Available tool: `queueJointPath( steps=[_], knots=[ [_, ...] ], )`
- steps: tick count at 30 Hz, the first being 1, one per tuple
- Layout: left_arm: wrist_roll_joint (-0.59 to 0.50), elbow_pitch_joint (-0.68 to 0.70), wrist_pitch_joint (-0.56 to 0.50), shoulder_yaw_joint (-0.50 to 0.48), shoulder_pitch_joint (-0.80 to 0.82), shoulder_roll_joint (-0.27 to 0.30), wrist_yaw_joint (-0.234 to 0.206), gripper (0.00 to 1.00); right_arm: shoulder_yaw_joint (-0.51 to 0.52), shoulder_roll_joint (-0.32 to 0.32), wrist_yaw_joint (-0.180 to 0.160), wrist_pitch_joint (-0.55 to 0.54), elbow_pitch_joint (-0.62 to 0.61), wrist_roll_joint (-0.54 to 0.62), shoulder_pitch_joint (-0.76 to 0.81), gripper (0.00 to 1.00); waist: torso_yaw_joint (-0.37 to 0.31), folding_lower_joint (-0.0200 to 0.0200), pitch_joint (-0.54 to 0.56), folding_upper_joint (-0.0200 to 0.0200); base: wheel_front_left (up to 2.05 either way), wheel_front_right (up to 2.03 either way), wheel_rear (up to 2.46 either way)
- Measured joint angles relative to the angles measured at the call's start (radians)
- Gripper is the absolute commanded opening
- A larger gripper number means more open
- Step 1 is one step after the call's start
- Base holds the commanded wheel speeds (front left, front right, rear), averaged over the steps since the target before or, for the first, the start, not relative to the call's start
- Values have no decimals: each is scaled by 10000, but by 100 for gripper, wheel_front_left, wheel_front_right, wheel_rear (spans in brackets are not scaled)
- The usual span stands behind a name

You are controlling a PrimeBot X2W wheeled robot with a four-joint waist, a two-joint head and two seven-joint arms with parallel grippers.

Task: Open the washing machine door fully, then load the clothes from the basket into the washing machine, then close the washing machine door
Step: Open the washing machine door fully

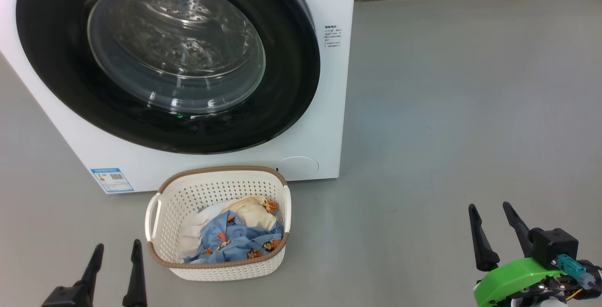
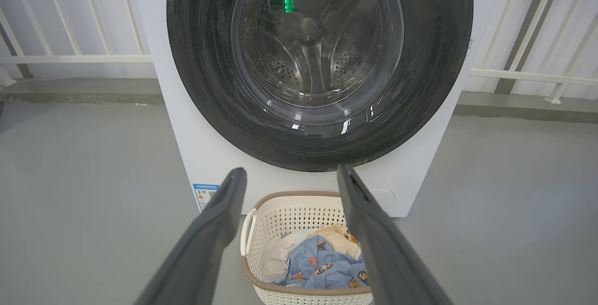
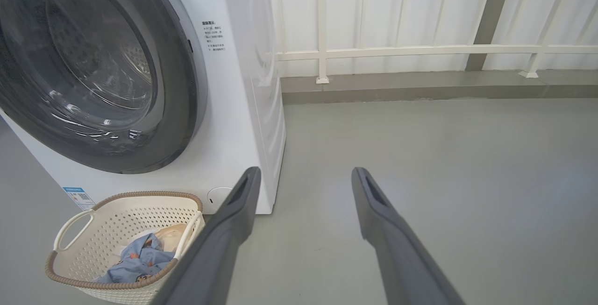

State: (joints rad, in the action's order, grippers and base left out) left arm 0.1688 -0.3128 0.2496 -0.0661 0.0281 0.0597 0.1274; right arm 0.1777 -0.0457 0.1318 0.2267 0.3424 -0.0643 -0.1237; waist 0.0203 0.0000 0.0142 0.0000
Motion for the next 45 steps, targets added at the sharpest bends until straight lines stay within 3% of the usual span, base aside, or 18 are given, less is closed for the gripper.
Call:
queueJointPath(
  steps=[18, 30, 44, 45],
  knots=[
    [-94, 393, 0, -2, -75, -58, 2, 100, -10, 0, 0, 61, -50, -115, -7, 100, 31, 0, -97, 0, 0, 0, 0],
    [-92, 729, 0, 117, -408, -130, 2, 100, -13, 0, 0, 132, -322, -1365, -755, 100, 31, 0, -259, 0, 0, 0, 0],
    [-92, 788, 0, 428, -391, -127, 2, 100, 318, -27, 0, -311, -416, -5359, -2638, 100, 228, 0, -681, 0, 0, 0, 0],
    [-90, 794, 0, 462, -384, -123, 2, 100, 370, -27, 0, -466, -360, -6090, -2888, 100, 262, 0, -773, 0, 0, 0, 0]
  ],
)
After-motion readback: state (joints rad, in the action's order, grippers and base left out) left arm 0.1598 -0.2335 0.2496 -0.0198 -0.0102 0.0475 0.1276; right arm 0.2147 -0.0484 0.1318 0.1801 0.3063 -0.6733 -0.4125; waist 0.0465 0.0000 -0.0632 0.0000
